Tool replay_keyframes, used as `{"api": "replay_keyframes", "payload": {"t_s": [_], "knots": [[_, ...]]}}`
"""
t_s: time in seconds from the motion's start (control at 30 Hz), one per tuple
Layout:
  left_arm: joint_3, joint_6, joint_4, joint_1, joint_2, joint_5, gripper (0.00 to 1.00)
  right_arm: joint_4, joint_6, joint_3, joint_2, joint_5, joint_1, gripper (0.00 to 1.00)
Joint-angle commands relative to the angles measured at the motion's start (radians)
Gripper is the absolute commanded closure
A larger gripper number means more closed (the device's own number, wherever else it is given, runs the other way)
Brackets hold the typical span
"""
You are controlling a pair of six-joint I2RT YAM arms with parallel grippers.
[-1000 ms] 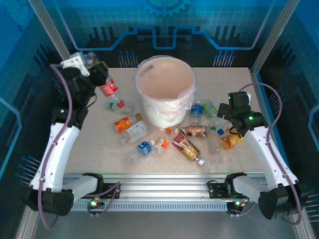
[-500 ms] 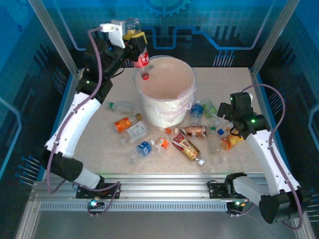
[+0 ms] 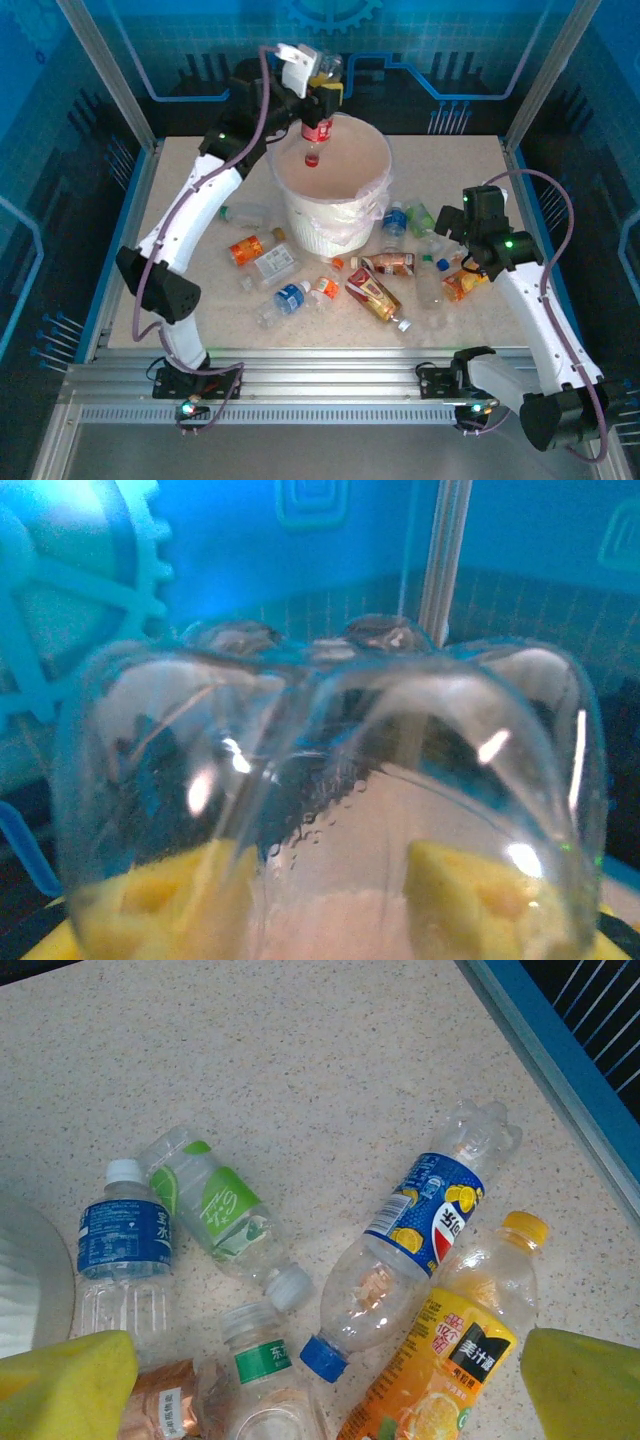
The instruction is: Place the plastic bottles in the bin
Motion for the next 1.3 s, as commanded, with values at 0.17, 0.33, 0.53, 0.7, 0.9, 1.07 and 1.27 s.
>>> {"api": "replay_keyframes", "payload": {"t_s": [0.17,0.33,0.53,0.7,0.9,1.07,1.27], "knots": [[0.07,0.101,-0.2,-0.012,0.091,0.03,0.57,-0.015,0.022,-0.007,0.0,-0.013,0.012,0.0],[0.078,0.14,-0.276,-0.014,0.131,0.013,0.57,-0.022,0.022,-0.002,0.008,-0.013,0.012,0.0],[0.078,0.195,-0.356,-0.023,0.165,-0.018,0.56,-0.019,0.022,0.001,0.013,-0.013,0.013,0.0],[0.085,0.245,-0.411,-0.032,0.198,-0.042,0.55,-0.018,0.02,0.006,0.024,-0.015,0.012,0.0],[0.086,0.269,-0.431,-0.037,0.241,-0.051,0.54,-0.022,0.018,0.012,0.027,-0.011,0.012,0.0],[0.097,0.284,-0.443,-0.04,0.274,-0.064,0.53,-0.023,0.015,0.017,0.033,-0.007,0.012,0.0],[0.112,0.296,-0.461,-0.041,0.316,-0.091,0.48,-0.026,0.015,0.015,0.046,0.001,0.012,0.0]]}}
